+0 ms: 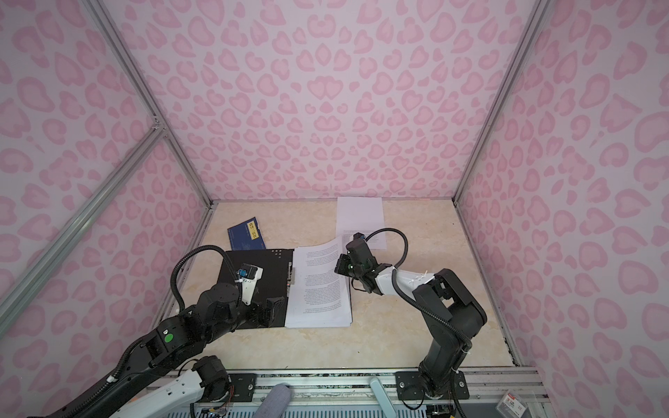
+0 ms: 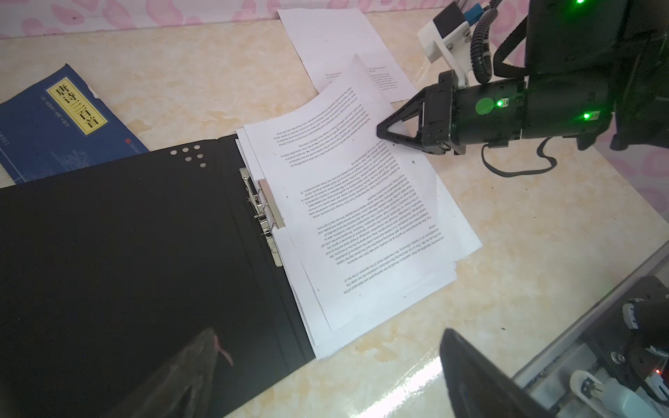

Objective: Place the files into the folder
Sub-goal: 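Press the folder clip with left gripper while right gripper lowers sheet onto stack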

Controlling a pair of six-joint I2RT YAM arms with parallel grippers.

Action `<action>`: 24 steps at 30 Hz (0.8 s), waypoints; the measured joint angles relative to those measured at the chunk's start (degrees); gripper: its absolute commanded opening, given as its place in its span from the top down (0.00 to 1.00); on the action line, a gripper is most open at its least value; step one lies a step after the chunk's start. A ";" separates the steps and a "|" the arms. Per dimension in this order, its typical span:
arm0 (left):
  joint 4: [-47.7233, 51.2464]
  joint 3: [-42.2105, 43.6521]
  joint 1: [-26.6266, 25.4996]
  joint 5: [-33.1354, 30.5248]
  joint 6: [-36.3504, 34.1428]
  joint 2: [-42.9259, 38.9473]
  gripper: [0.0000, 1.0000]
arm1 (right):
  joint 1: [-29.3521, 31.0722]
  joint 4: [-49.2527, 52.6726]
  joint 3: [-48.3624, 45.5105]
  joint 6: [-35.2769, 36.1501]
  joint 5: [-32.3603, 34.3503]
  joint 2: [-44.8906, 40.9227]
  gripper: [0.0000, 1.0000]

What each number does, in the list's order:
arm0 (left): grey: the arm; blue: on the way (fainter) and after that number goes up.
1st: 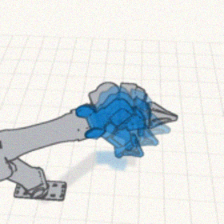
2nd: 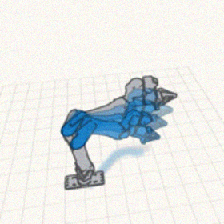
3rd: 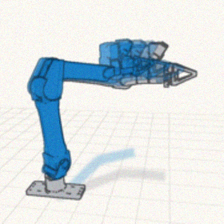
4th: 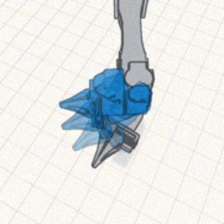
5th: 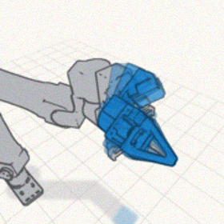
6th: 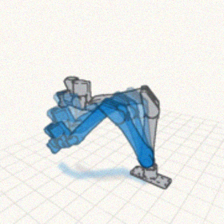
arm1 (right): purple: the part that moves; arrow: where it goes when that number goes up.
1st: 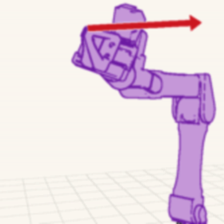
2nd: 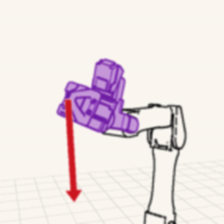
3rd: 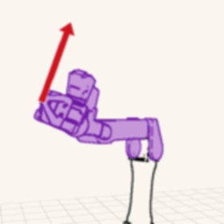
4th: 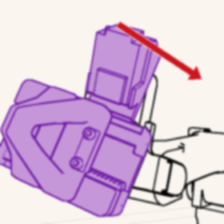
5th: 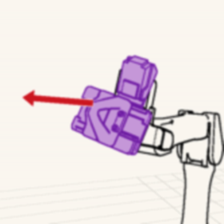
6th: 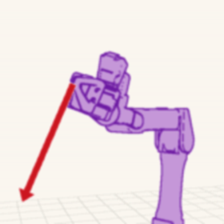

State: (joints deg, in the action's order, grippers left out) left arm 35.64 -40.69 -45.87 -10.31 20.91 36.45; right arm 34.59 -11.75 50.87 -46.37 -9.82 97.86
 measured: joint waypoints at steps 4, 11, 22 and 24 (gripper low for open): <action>0.00 0.00 0.00 0.13 -0.11 0.13 0.03 | 0.55 -0.50 0.00 -0.63 0.39 0.50 1.00; 0.00 0.02 0.00 0.70 -0.13 0.28 0.03 | 1.62 -0.74 0.22 -1.88 0.57 1.79 1.00; 0.04 0.04 0.00 0.96 -0.13 0.55 0.03 | 2.16 -0.72 0.66 -2.03 0.50 2.54 1.00; 0.07 0.04 0.00 1.07 -0.13 0.83 0.03 | 2.23 -0.72 0.66 -2.03 0.50 2.54 1.00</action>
State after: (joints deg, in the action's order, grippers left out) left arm 35.70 -40.64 -45.87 -9.23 20.78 37.28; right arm 36.82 -12.47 51.53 -48.40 -9.32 100.40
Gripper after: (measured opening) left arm 0.972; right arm 0.059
